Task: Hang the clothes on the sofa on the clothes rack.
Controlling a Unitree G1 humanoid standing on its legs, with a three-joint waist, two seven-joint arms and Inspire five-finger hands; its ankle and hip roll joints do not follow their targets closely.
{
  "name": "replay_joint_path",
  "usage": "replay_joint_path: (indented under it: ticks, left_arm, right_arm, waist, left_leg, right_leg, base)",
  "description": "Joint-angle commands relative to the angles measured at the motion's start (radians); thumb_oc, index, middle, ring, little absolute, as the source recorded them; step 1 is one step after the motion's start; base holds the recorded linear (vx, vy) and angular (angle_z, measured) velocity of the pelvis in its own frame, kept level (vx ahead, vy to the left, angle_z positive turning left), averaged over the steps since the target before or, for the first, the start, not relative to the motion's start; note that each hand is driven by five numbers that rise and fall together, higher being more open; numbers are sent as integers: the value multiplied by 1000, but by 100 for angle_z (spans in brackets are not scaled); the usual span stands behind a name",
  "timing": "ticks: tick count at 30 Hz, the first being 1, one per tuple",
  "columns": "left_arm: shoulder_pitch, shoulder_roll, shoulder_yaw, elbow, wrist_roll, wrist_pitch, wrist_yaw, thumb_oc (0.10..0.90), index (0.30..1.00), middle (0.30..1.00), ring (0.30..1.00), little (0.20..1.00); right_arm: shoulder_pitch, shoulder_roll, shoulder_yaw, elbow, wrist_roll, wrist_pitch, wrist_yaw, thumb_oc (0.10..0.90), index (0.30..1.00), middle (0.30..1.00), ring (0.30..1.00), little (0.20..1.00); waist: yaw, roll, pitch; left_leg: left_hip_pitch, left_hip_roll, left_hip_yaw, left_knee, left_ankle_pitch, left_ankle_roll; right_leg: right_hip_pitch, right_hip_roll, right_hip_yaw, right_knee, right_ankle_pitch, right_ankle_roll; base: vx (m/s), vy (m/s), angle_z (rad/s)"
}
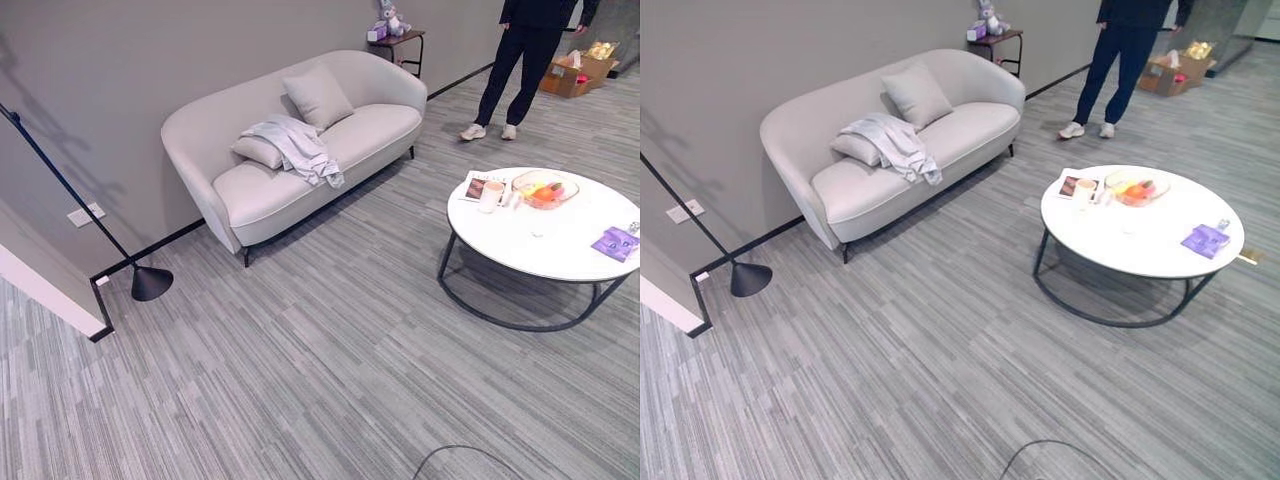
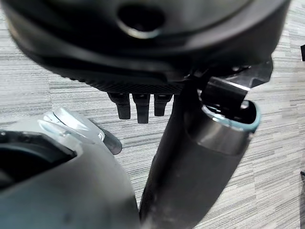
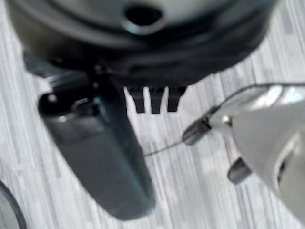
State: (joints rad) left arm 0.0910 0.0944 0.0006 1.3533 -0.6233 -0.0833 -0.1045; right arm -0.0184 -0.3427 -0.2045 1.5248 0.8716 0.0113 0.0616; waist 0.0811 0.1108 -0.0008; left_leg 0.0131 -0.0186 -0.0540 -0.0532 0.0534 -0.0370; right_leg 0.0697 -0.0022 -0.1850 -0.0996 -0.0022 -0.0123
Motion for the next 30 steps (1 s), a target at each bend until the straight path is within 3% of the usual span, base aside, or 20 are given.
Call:
replay_joint_path:
  ticks: [1,19,22,24,27,28,30]
  left_arm:
    - [-2,-18,-9,39,33,-13,-27,800,900,900,900,900]
    - [3,-10,-17,80,96,-13,-26,800,900,900,900,900]
    - [-11,-3,-26,78,92,-12,-28,800,900,900,900,900]
    - [-19,-1,-32,76,101,-9,-31,800,900,900,900,900]
    - [-30,17,-33,78,133,-13,-29,800,900,900,900,900]
    - [-32,17,-34,81,134,-13,-28,800,900,900,900,900]
    - [-38,22,-32,85,144,-13,-24,800,900,900,900,900]
  right_arm:
    - [-41,-2,-4,78,-34,5,8,800,900,900,900,900]
    - [-6,-14,46,78,-194,37,47,800,900,900,900,900]
    - [-11,-30,36,79,-218,42,56,800,900,900,900,900]
    - [-22,-41,30,86,-235,47,60,800,900,900,900,900]
    - [-27,-44,19,79,-238,54,76,800,900,900,900,900]
    - [-28,-45,17,79,-239,56,76,800,900,900,900,900]
    - [-24,-40,11,75,-230,56,75,800,900,900,900,900]
  waist:
    - [14,-59,-40]
    - [8,-45,-32]
    - [-2,-37,-4]
    - [-6,-18,28]
    - [-23,16,77]
    - [-23,16,82]
    - [-16,13,87]
  left_leg:
    - [-36,-41,-17,19,-74,36]
    - [-27,-67,-21,27,-95,56]
    - [-24,-66,-10,33,-100,73]
    - [-2,-61,2,28,-110,85]
    - [33,-50,9,25,-122,101]
    - [45,-55,11,14,-125,104]
    - [59,-54,9,1,-133,99]
  right_leg:
    - [-18,-38,-7,13,-59,54]
    - [-10,-60,-29,31,-67,70]
    - [-72,-66,-44,171,-103,74]
    - [-153,-92,-74,336,-109,130]
    - [-256,-147,-107,582,-57,206]
    - [-271,-171,-116,607,-55,211]
    - [-273,-221,-148,533,-62,191]
  base:
    - [0,0,0]
    - [3,47,0]
    - [-60,110,-1]
    - [-74,147,-10]
    - [-32,136,-11]
    - [54,55,-8]
    - [104,-70,7]
